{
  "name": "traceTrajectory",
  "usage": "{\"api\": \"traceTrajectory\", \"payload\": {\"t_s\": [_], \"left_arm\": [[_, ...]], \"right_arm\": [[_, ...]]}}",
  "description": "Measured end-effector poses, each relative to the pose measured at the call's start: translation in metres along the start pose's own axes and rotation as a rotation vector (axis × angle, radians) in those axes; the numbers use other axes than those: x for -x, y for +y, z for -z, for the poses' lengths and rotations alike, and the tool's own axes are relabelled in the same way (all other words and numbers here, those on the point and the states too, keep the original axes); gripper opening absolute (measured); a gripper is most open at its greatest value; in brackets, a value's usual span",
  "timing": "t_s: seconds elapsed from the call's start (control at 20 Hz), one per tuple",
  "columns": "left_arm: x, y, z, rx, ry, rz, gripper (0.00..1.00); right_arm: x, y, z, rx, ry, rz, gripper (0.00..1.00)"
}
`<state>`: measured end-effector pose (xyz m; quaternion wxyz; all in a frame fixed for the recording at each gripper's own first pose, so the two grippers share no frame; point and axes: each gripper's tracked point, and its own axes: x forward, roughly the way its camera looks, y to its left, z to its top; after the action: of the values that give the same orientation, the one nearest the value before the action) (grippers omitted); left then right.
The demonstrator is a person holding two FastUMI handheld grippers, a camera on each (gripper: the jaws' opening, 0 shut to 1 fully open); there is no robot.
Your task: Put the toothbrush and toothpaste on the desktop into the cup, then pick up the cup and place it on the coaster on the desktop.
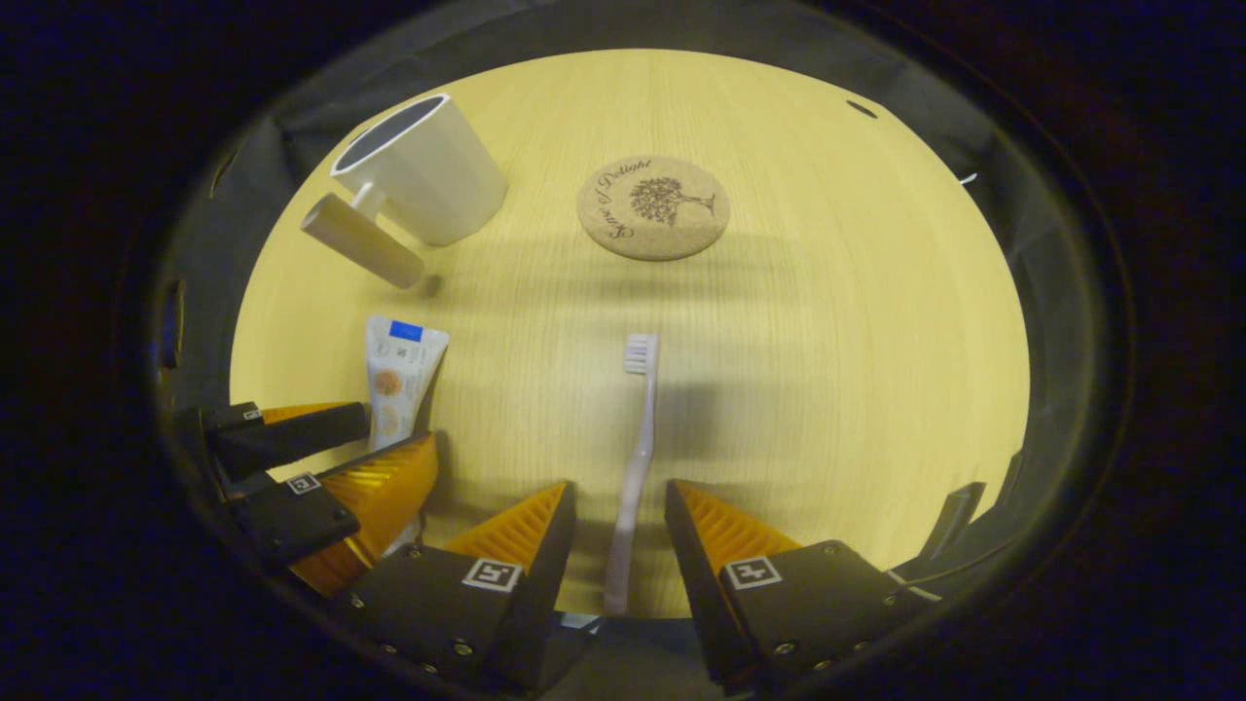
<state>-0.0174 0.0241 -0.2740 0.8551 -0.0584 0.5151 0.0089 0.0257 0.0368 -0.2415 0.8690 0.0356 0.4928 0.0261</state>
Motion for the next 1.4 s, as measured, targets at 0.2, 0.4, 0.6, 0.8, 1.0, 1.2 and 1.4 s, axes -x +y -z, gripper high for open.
{"api": "traceTrajectory", "payload": {"t_s": [0.2,0.4,0.6,0.8,1.0,1.2,1.4], "left_arm": [[-0.001,0.004,-0.002,0.004,0.002,-0.014,0.67],[-0.002,0.001,-0.003,-0.001,-0.005,0.003,0.51],[0.001,0.001,-0.001,-0.022,-0.022,0.017,0.43],[0.002,0.003,-0.003,0.011,-0.072,0.028,0.3],[0.005,0.01,-0.008,0.055,-0.143,0.04,0.3],[0.032,0.017,-0.025,0.094,-0.244,0.054,0.3],[0.056,0.028,-0.049,0.125,-0.362,0.042,0.3]], "right_arm": [[0.0,-0.004,-0.002,0.007,0.004,0.021,0.38],[0.001,-0.007,-0.004,-0.021,-0.005,0.008,0.11],[0.003,-0.008,-0.005,-0.017,-0.034,-0.027,0.1],[0.001,-0.005,-0.006,-0.015,-0.065,-0.057,0.03],[0.009,-0.004,-0.009,-0.034,-0.104,-0.087,0.03],[0.029,0.002,-0.023,-0.036,-0.188,-0.141,0.02],[0.052,0.012,-0.043,-0.035,-0.286,-0.207,0.02]]}}
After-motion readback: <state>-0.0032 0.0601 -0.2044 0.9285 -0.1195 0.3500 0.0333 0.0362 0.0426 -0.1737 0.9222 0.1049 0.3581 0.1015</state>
